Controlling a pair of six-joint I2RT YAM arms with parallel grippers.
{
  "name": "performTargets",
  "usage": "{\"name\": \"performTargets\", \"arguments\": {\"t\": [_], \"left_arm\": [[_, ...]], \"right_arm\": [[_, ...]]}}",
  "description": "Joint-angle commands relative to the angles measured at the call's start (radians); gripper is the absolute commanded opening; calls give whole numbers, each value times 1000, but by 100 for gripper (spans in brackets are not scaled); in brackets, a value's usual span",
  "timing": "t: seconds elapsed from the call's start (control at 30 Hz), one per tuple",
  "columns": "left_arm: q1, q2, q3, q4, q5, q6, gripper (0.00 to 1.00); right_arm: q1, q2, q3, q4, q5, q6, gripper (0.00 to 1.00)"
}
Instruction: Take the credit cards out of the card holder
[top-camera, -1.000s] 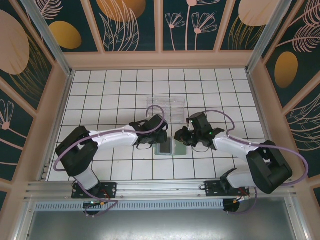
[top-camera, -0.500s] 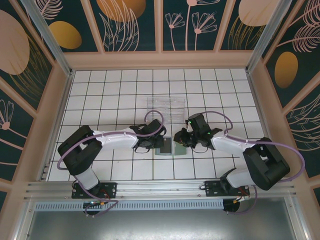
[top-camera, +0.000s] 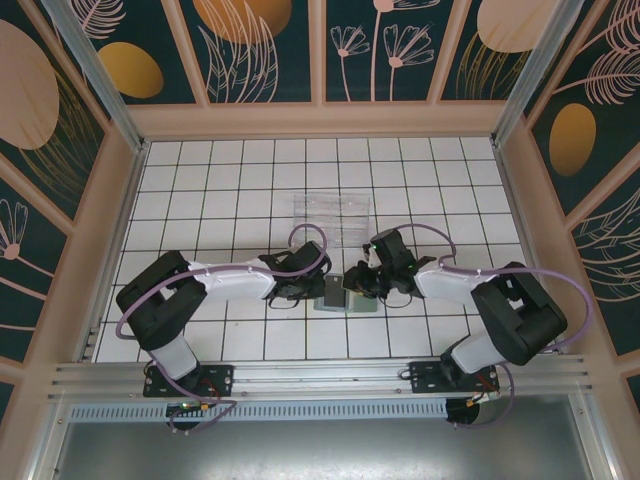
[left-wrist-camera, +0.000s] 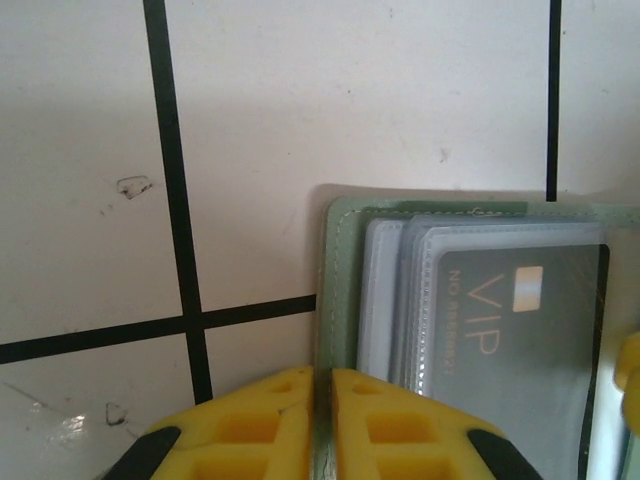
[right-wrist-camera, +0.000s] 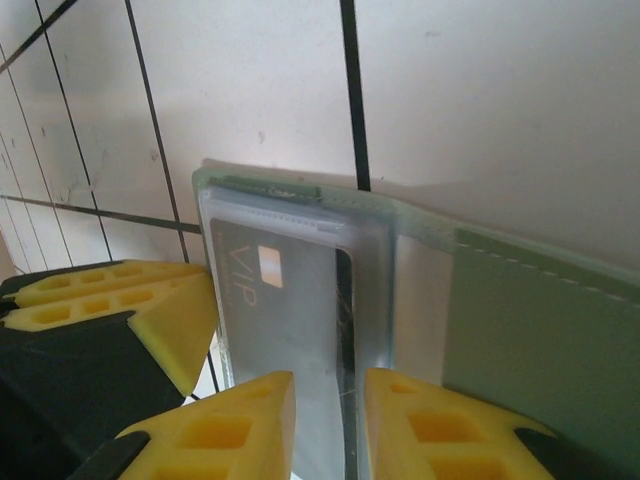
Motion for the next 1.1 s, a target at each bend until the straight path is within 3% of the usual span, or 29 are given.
{"name": "performTargets", "arguments": {"t": [0.0, 0.3, 1.07], "left_arm": [[1, 39, -18, -14, 9, -3, 13], [1, 38, -27, -13, 12, -2, 11], [1, 48, -21, -11, 24, 0, 9]], "right_arm": [[13, 8, -6, 42, -29, -29, 26], [15, 21, 14, -44, 69, -38, 26], [30, -19, -66, 196, -76, 30, 25]]}}
